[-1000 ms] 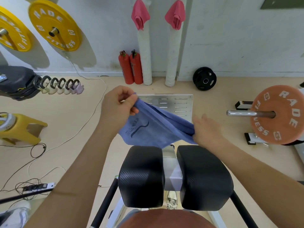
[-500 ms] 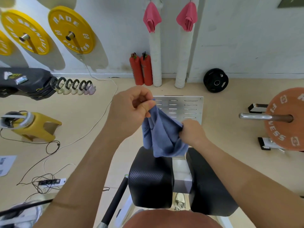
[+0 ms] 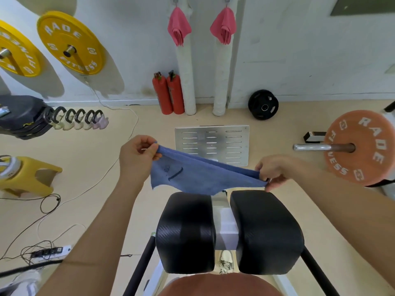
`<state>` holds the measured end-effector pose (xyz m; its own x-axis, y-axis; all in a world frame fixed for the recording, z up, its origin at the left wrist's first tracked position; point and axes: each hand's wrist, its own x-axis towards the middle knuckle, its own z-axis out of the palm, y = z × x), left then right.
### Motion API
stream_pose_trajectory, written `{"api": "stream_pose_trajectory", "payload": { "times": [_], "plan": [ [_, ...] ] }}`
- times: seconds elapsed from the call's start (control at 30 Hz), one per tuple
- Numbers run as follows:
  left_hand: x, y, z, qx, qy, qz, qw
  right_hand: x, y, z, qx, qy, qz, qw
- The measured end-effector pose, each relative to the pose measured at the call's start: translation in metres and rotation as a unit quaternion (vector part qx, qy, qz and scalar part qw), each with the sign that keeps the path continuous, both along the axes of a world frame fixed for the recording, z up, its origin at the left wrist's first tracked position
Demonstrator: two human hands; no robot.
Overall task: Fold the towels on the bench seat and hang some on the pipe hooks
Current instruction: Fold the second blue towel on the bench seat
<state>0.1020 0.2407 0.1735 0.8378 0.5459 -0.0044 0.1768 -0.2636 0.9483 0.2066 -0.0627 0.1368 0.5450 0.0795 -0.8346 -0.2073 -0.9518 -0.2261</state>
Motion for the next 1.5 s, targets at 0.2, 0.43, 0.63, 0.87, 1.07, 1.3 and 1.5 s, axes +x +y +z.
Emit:
{"api": "stream_pose_trajectory", "payload": {
  "times": [0.2,0.43,0.63,0.87,1.07,1.3,1.5],
  "plan": [
    [0.024,-0.014,-0.018,-0.051,0.037,-0.026,0.998,0.036,-0.019,0.019,0.021,-0.065,-0.098,0.993],
    [0.059,-0.01,0.005,-0.124,-0.045,0.016,0.991,0.071,-0.033,0.079,0.166,-0.245,-0.159,0.942],
    [0.026,-0.029,0.004,-0.077,-0.052,0.03,0.995,0.023,-0.056,0.059,0.204,-0.34,-0.214,0.893],
    [-0.104,-0.055,-0.117,-0.2,0.2,0.027,0.959,-0.131,-0.076,-0.088,0.083,-0.147,-0.213,0.962],
    [-0.156,-0.057,-0.149,-0.196,0.253,0.057,0.946,-0.198,-0.076,-0.125,0.026,-0.214,-0.175,0.961],
    [-0.199,-0.065,-0.148,-0.043,0.244,0.057,0.967,-0.251,-0.058,-0.12,0.085,-0.337,-0.266,0.899],
    [-0.228,-0.071,-0.153,-0.087,0.244,0.024,0.966,-0.276,-0.051,-0.119,0.158,-0.245,-0.443,0.848]
  ]
}}
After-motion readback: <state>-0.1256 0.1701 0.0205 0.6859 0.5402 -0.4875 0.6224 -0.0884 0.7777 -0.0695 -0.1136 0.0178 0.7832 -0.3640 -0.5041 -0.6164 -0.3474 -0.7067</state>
